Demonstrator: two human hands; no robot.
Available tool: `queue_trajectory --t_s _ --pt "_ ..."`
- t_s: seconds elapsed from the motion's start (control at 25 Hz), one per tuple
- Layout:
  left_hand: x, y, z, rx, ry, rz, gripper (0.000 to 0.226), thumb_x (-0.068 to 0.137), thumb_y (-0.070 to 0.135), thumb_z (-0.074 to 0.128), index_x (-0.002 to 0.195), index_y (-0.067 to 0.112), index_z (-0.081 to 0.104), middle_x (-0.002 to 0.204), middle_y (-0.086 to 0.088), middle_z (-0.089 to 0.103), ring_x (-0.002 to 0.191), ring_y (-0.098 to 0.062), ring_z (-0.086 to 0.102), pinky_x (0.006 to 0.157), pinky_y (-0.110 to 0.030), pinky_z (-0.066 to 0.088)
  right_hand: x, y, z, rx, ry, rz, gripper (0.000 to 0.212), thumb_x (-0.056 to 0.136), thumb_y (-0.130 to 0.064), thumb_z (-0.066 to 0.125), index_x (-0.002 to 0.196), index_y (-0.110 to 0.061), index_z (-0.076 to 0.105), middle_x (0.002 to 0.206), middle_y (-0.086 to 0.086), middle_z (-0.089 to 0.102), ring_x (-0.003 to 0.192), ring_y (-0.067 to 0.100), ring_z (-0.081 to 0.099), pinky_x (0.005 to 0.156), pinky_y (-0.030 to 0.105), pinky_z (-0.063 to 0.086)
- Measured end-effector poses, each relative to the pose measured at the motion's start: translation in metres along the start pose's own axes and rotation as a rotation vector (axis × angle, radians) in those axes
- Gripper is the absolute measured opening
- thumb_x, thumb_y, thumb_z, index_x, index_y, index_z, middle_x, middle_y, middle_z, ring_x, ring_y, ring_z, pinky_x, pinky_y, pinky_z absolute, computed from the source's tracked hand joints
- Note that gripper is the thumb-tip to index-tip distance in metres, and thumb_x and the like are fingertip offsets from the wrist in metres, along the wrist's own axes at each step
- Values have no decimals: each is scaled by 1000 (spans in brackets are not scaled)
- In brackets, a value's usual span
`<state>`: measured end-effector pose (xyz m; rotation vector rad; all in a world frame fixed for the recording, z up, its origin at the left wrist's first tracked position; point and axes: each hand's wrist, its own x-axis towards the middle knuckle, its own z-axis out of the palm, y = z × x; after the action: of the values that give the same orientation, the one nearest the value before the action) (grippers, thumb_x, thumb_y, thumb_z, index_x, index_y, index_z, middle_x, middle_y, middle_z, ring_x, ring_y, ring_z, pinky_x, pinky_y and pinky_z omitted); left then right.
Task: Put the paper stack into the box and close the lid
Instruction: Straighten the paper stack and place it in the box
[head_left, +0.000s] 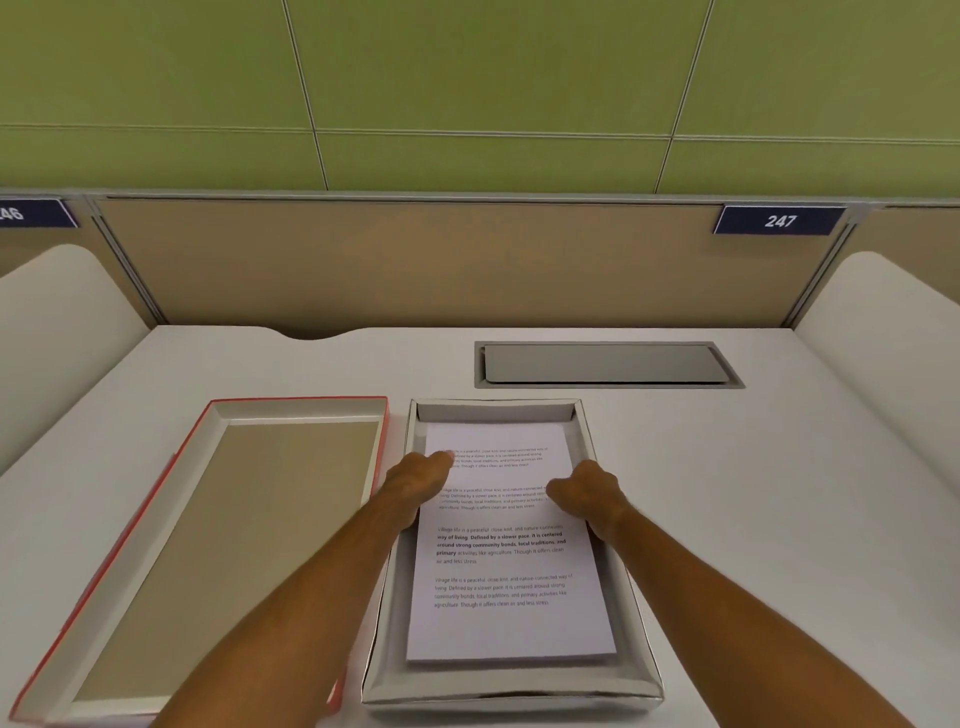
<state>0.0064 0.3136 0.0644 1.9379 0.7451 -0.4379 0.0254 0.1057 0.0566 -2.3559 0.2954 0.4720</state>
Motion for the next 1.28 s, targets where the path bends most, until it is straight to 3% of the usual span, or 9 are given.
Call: queue_trajectory --t_s 0.16,0.28,0.48,0.6,0.68,0.72,0.8,0.96,1.28 --pt "-5 -10 1 -90 -41 -42 68 92 56 41 140 8 40 128 -16 53 104 -31 52 84 -41 41 -11 8 2 143 -56 33 24 90 -28 56 91 -4 58 104 19 70 101 36 68 73 36 50" --pt "-7 -13 0 -155 -48 -46 66 91 55 43 137 9 42 120 -13 56 106 -33 54 91 -44 45 -15 8 2 152 -58 36 23 92 -28 52 89 -6 55 94 11 64 97 33 68 71 34 47" --pt "-30 -32 8 120 -22 103 71 84 46 63 138 6 39 124 -9 59 107 -26 60 75 -29 45 -40 21 2 22 -132 -77 29 89 -30 63 104 -5 61 109 12 70 96 29 68 78 34 55" --pt "-55 -73 20 300 -114 217 110 66 36 83 148 12 13 137 -6 55 114 -22 60 76 -21 52 -67 50 13 -186 -235 -172 67 80 -35 75 133 -7 44 128 10 62 102 23 65 84 29 57" --pt "-69 -96 28 398 -173 259 135 59 34 86 150 21 -12 149 -7 39 125 -23 52 94 -31 54 -78 69 22 -319 -302 -181 110 74 -35 80 153 -7 9 144 15 46 118 26 58 97 33 53" --pt "-74 -103 31 455 -174 262 139 61 33 86 149 23 -21 153 -9 30 131 -25 45 102 -36 49 -81 75 26 -386 -319 -185 121 75 -34 80 155 -10 -7 149 18 38 126 29 53 103 37 49" --pt "-79 -111 37 534 -132 283 137 68 28 83 146 24 -29 155 -10 22 137 -27 38 109 -40 42 -87 81 32 -502 -293 -225 120 81 -29 76 154 -13 -18 151 20 30 131 31 47 107 38 45" --pt "-85 -111 41 598 -61 313 124 78 15 75 146 23 -28 158 -11 18 143 -30 29 113 -43 36 -92 84 38 -594 -169 -316 104 89 -22 68 155 -8 -11 147 21 34 128 28 49 106 34 45" --pt "-85 -112 42 613 -44 271 114 81 10 71 149 18 -21 162 -7 8 148 -29 19 117 -40 28 -92 88 40 -599 -129 -336 99 89 -23 66 155 -6 -5 146 19 37 127 25 49 107 33 44"
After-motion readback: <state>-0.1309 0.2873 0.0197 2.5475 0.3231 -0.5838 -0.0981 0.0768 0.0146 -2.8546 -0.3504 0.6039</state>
